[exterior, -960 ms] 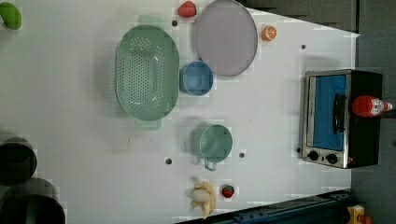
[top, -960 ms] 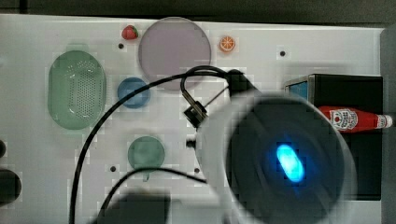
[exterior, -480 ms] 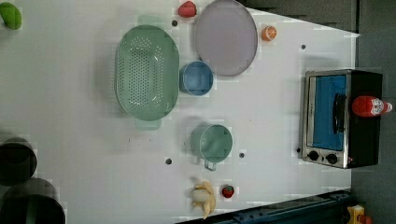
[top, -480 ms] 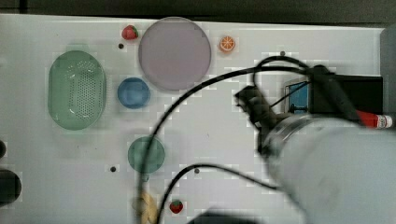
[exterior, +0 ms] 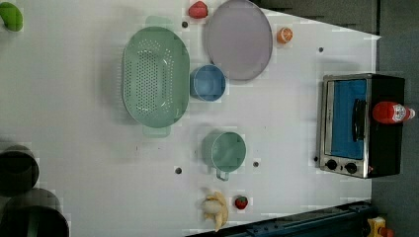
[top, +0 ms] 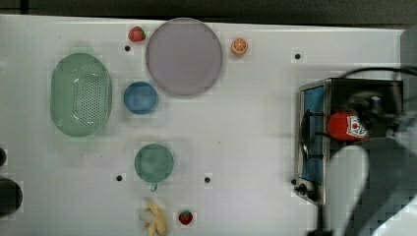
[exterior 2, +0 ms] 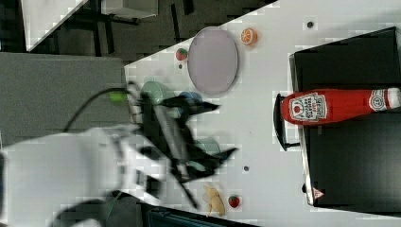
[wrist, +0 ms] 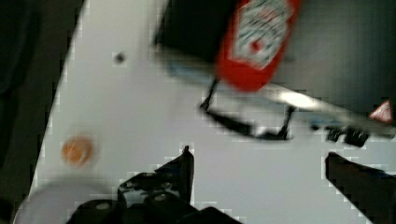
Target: Pick Ketchup from oven and place it on table.
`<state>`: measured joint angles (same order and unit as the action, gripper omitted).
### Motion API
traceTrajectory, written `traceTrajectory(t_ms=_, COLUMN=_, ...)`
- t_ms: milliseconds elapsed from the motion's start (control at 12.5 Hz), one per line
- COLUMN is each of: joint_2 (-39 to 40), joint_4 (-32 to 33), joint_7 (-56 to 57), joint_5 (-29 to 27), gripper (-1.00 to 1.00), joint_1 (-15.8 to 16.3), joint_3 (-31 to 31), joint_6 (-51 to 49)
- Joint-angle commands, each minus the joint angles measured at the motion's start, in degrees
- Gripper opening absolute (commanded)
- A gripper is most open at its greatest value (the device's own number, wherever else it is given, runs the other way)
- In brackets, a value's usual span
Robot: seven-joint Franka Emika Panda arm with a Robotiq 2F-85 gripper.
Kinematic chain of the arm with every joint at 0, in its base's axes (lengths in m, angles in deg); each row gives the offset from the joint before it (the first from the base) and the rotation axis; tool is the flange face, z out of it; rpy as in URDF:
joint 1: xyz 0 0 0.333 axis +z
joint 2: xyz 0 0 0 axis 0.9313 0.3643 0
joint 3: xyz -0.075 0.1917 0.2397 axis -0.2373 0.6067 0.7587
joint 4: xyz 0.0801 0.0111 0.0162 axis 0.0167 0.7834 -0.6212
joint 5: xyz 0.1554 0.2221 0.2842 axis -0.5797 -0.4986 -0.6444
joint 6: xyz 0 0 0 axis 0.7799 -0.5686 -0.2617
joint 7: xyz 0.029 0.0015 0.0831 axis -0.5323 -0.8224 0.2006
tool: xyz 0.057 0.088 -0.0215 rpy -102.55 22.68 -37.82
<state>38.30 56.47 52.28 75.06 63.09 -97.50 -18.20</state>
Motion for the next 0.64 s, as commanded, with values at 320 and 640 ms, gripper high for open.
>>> traceTrajectory(t_ms=320, joint_2=10.61, joint_4=-5.09, joint_7=-1.64, joint_5=-3.68, gripper=1.00, joint_1=0.02, joint_3=-6.08, joint_6=4.81)
traceTrajectory(t_ms=640, joint_2=18.89, joint_4=-7.68, joint_7=-1.64, joint_5=-11.43, gripper=1.00, joint_1=-1.83, joint_3=-7.23, joint_6=5.83)
